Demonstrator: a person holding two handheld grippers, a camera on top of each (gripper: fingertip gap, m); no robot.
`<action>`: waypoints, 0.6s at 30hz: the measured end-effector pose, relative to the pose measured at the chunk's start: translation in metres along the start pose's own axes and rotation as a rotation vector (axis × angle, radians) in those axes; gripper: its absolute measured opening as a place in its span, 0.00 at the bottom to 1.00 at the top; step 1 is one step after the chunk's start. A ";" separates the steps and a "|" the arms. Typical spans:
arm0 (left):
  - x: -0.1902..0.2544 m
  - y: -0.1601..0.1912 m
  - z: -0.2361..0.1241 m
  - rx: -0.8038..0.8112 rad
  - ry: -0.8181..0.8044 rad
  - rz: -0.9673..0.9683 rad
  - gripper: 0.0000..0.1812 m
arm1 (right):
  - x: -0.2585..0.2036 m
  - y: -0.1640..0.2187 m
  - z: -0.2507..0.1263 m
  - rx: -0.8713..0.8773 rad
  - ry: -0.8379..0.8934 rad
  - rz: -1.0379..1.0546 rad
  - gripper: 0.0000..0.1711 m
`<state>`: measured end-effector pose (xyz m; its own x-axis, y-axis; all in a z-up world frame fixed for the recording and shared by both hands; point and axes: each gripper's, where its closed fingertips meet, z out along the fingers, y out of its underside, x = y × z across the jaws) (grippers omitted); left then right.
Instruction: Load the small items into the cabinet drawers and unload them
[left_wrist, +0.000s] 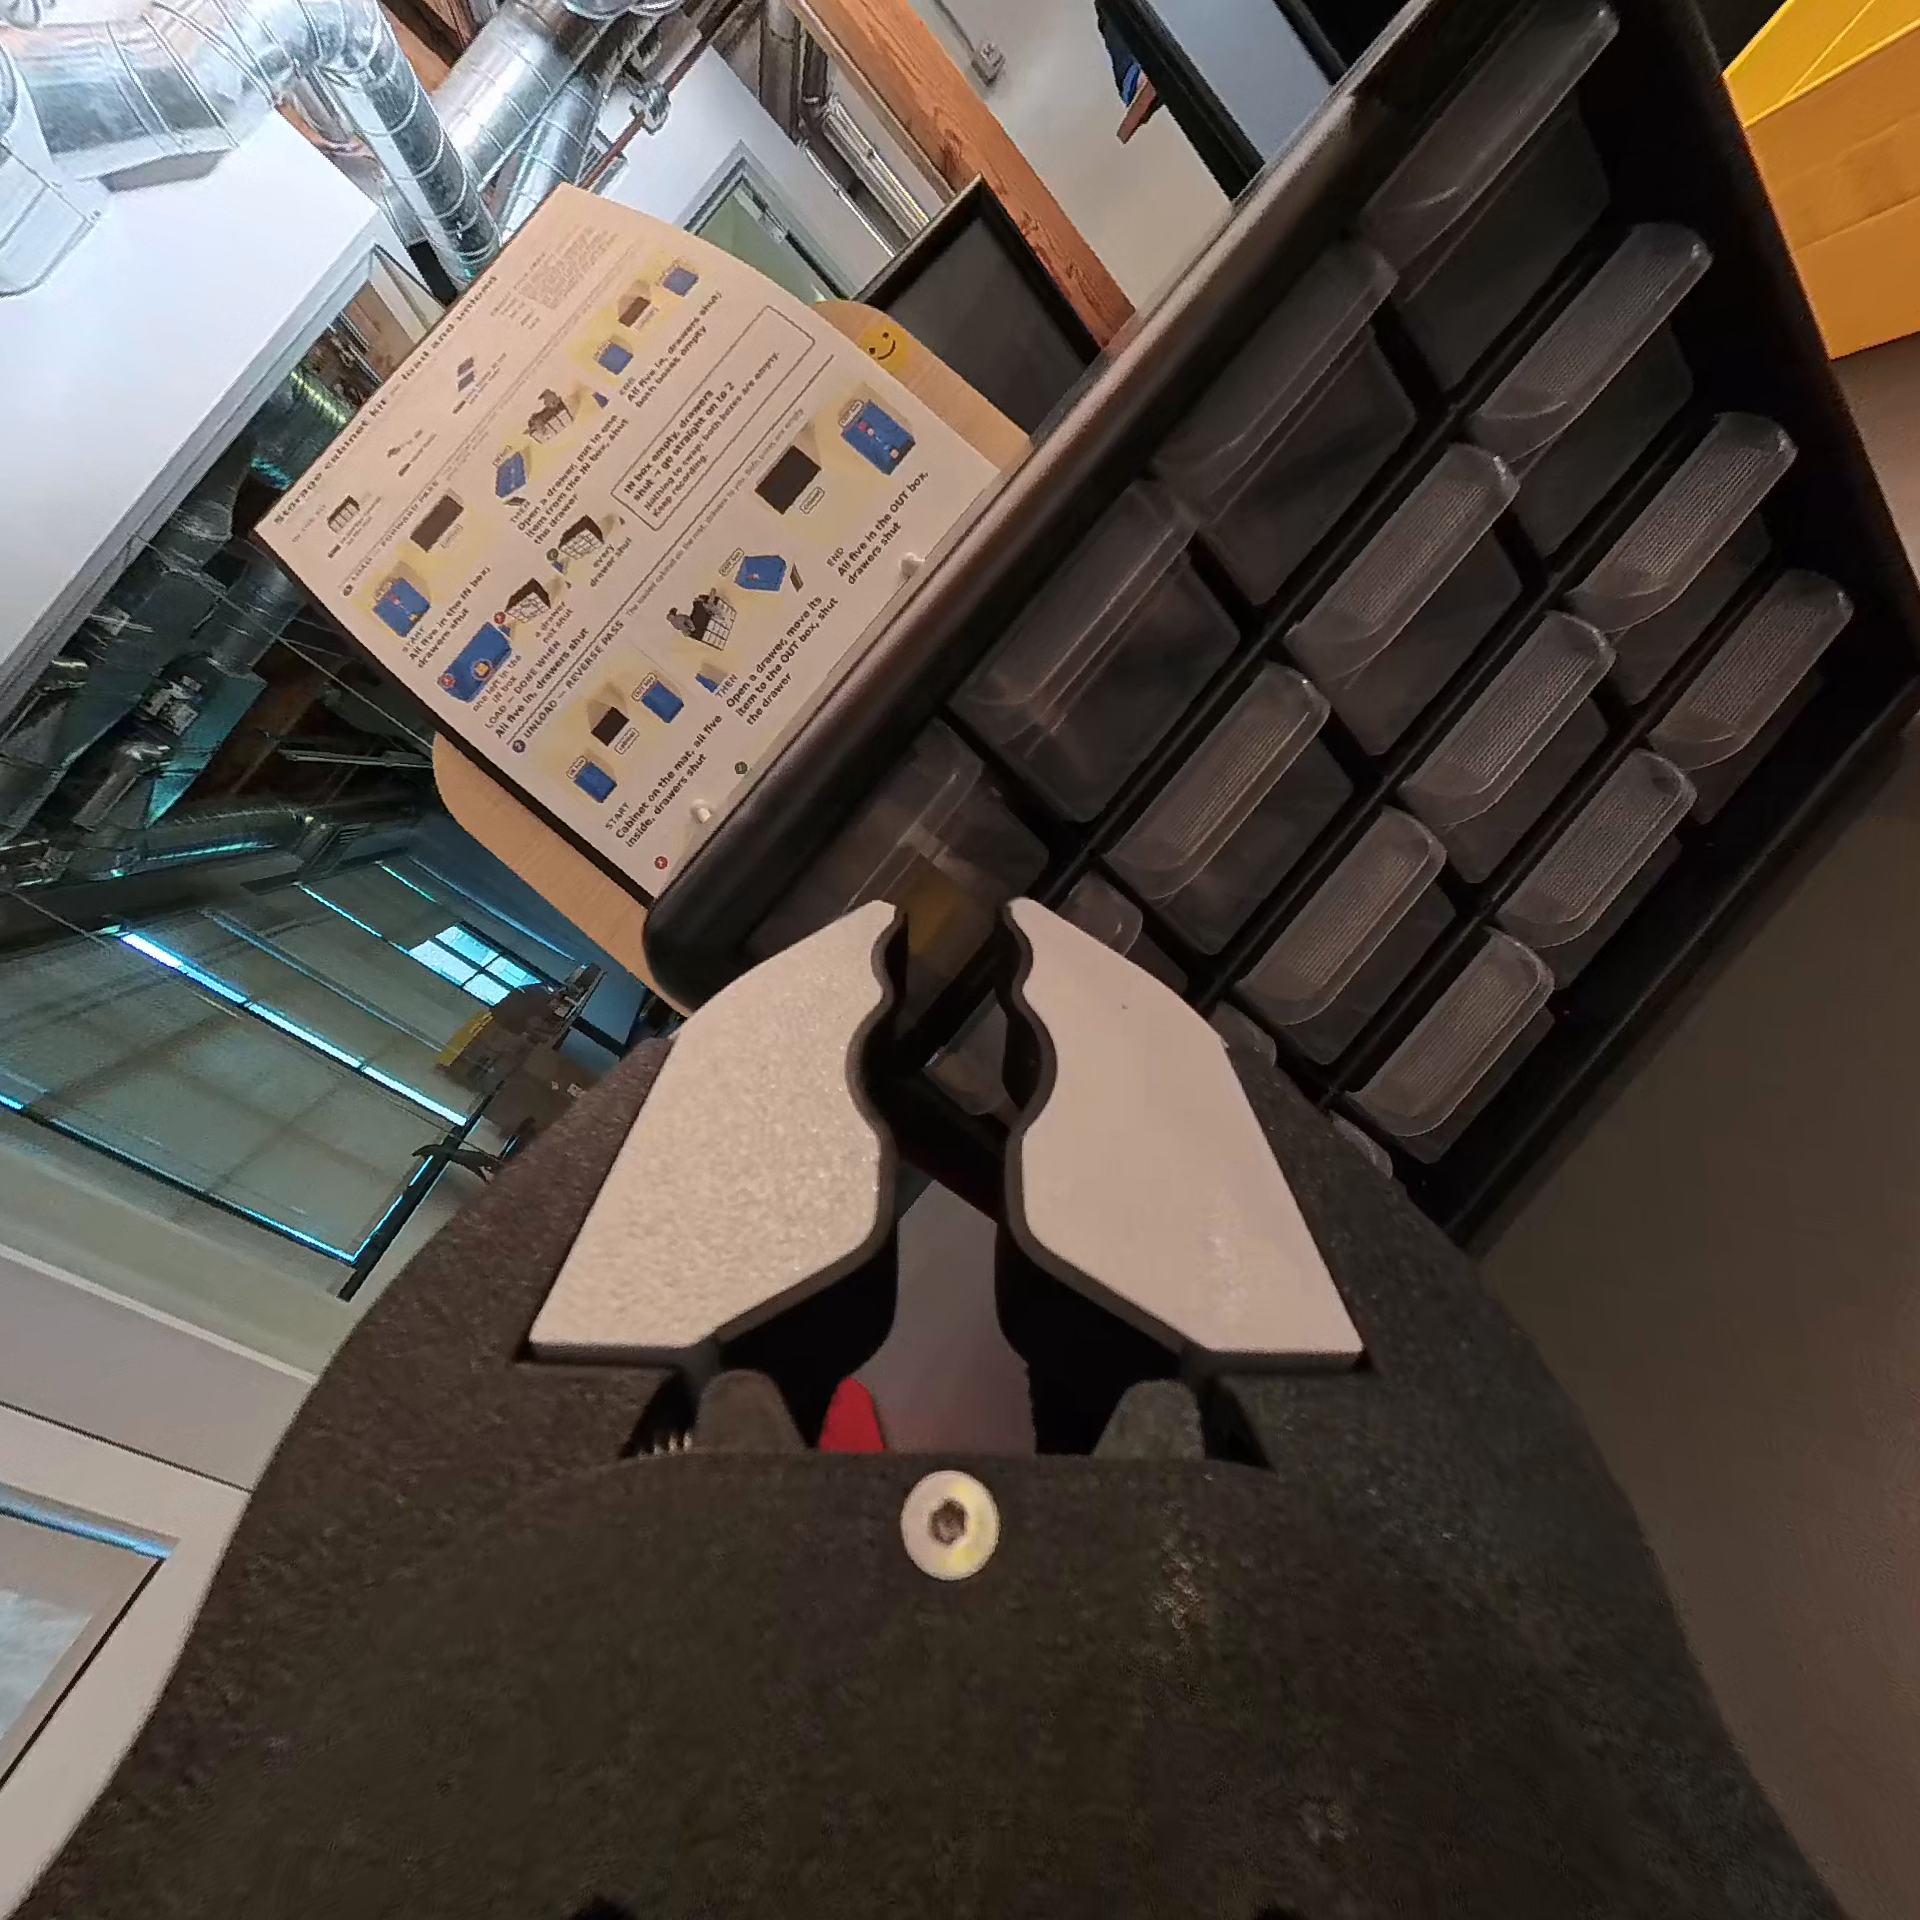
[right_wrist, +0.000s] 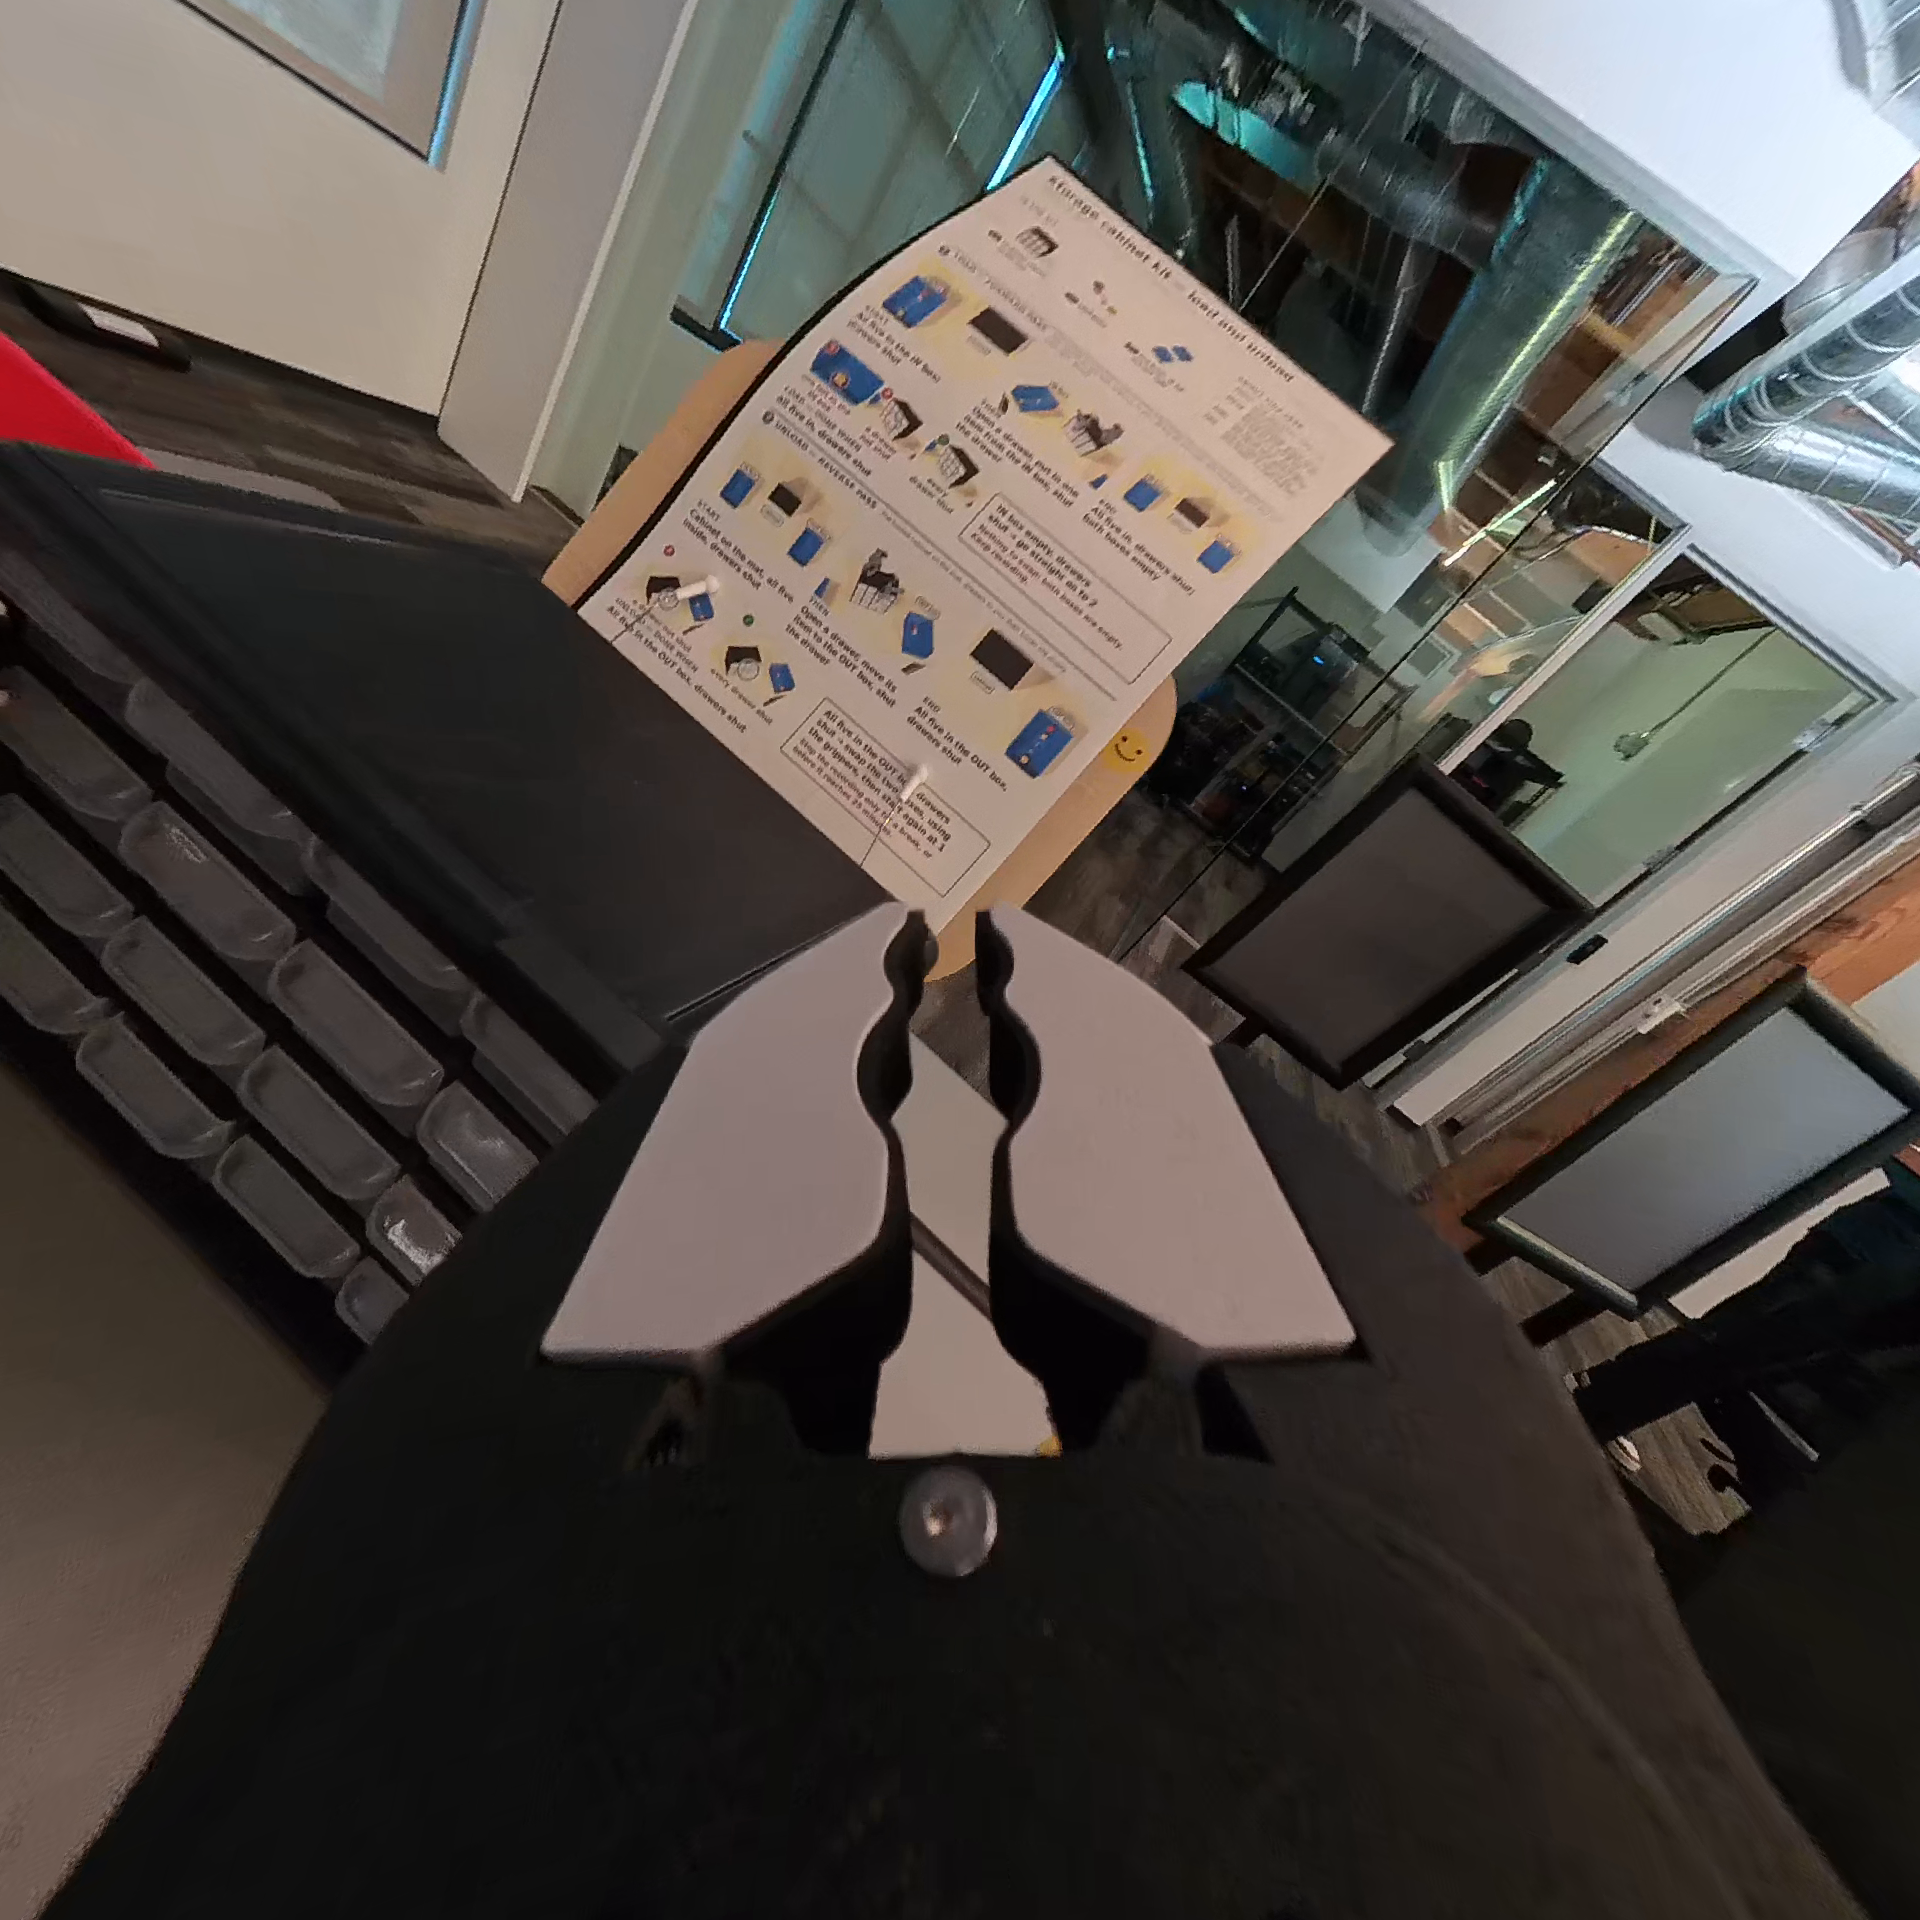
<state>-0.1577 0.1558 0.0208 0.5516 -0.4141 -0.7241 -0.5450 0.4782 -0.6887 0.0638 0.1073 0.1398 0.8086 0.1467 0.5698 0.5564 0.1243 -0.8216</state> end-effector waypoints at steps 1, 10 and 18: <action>-0.001 0.000 0.000 0.001 -0.002 -0.001 0.08 | -0.002 0.001 0.002 -0.005 -0.005 0.000 0.06; -0.002 0.001 0.000 -0.001 -0.003 0.000 0.08 | -0.007 0.006 0.007 -0.023 -0.021 -0.010 0.07; -0.002 0.001 0.000 0.008 -0.004 0.030 0.09 | -0.013 0.015 0.014 -0.051 -0.043 -0.009 0.09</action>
<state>-0.1593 0.1565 0.0213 0.5374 -0.3964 -0.7443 -0.5564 0.4966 -0.6662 0.0587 0.1211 0.1206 0.7950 0.1880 0.5768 0.5738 0.0754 -0.8155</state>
